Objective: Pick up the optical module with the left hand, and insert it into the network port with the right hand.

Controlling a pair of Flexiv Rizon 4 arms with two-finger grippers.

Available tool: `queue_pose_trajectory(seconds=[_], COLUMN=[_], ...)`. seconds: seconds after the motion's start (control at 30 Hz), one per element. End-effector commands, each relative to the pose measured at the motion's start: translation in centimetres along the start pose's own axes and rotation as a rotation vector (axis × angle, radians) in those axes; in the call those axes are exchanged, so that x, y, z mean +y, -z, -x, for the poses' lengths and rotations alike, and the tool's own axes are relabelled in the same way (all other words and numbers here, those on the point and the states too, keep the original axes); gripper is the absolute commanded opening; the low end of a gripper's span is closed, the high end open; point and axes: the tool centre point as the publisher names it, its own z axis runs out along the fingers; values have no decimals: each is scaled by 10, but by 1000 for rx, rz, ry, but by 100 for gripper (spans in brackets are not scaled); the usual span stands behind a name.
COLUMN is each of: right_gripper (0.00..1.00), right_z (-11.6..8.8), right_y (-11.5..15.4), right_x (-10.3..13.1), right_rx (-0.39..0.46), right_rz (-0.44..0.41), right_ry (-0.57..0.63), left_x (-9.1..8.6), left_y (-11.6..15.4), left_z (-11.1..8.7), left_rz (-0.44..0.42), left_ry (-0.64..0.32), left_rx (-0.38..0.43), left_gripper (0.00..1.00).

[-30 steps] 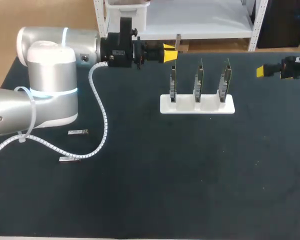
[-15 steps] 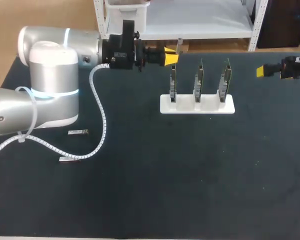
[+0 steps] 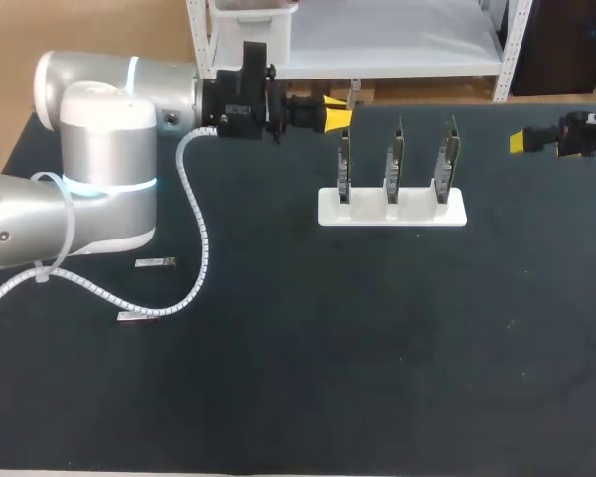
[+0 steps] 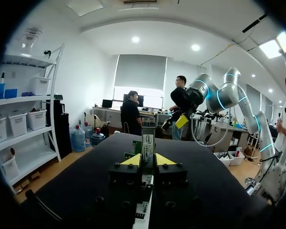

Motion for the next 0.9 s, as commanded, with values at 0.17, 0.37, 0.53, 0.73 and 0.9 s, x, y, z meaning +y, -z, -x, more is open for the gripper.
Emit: queue_pose_trajectory(seconds=[0.17,0.37,0.53,0.73,0.9], right_gripper=[100,100,100,100,100], right_z=[0,0,0,0,2], right_y=[0,0,0,0,-2], right_x=[0,0,0,0,0], right_rx=[0,0,0,0,6], right_rz=[0,0,0,0,10], right_ry=[0,0,0,0,12], left_x=[5,5,5,5,5], left_y=[-3,-3,-2,-2,-2], left_z=[0,-1,-2,-2,-2], left_rz=[-5,-2,11,11,11], left_ry=[8,14,23,23,23], left_rx=[10,8,10,10,10], left_gripper=[0,0,0,0,0])
